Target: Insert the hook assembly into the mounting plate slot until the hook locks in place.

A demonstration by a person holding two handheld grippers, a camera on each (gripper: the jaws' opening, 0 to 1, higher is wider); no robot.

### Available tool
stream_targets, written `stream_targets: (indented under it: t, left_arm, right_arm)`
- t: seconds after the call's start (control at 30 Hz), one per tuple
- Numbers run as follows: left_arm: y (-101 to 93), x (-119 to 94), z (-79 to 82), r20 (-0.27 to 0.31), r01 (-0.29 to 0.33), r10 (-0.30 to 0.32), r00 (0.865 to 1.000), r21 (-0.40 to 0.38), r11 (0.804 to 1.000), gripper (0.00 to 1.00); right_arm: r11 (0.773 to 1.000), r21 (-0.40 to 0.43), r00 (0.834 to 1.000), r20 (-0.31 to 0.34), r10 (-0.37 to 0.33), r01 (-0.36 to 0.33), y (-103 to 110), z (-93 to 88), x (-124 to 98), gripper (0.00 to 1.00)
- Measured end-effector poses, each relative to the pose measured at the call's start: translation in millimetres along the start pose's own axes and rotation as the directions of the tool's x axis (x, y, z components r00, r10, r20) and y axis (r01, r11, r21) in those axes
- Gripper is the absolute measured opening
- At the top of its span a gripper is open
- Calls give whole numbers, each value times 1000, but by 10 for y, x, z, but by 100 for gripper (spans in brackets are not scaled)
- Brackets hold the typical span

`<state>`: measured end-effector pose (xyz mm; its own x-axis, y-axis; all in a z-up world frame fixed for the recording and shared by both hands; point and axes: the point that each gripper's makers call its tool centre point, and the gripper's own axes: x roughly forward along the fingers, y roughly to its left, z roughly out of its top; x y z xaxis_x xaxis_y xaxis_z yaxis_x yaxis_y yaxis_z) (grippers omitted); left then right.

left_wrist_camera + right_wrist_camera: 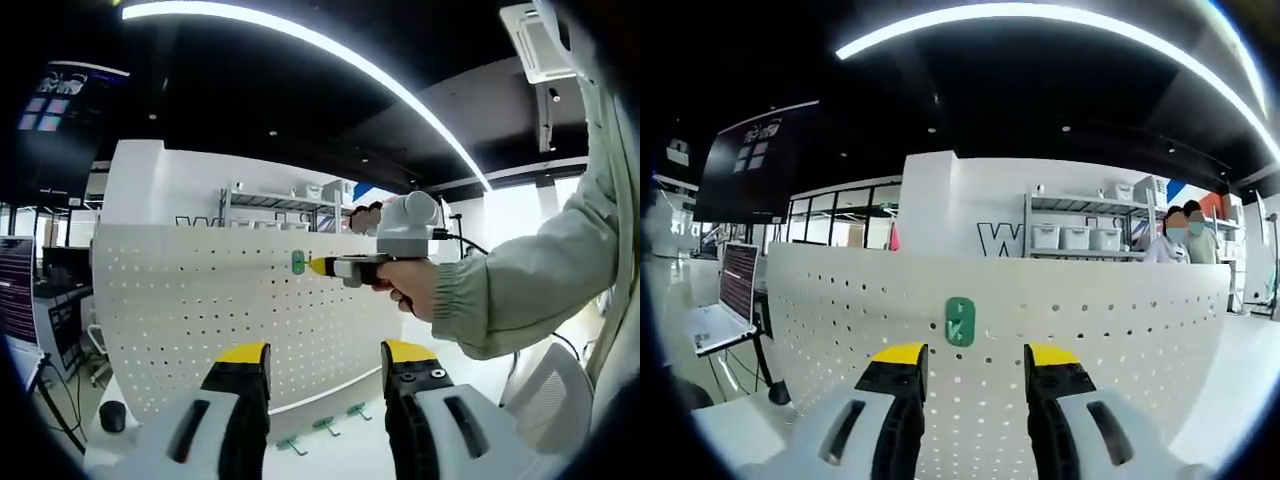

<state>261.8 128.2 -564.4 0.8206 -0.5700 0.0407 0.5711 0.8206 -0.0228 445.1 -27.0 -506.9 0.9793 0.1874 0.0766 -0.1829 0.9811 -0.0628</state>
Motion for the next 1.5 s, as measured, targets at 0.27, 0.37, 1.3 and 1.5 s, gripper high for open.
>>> stream_targets:
  t: [0.27, 0.37, 1.3, 1.5]
  left_arm:
    - [-64, -20, 41, 5, 9, -9, 1000, 11, 1000, 46]
    - [-72, -19, 54, 7, 7, -7, 1000, 21, 1000, 46]
    - [-350, 40, 246, 33, 51, -54, 998, 94, 994, 46]
    - [-369, 60, 252, 33, 52, -56, 998, 106, 993, 46]
  right_arm:
    - [1000, 12, 999, -19, 28, -27, 2, -83, -222, 47]
    - [999, 2, 999, -27, 41, -41, 5, -125, -326, 49]
    - [983, 36, 979, -96, 180, -177, 76, -318, -1101, 49]
    - [983, 50, 979, -100, 179, -175, 24, -365, -1257, 48]
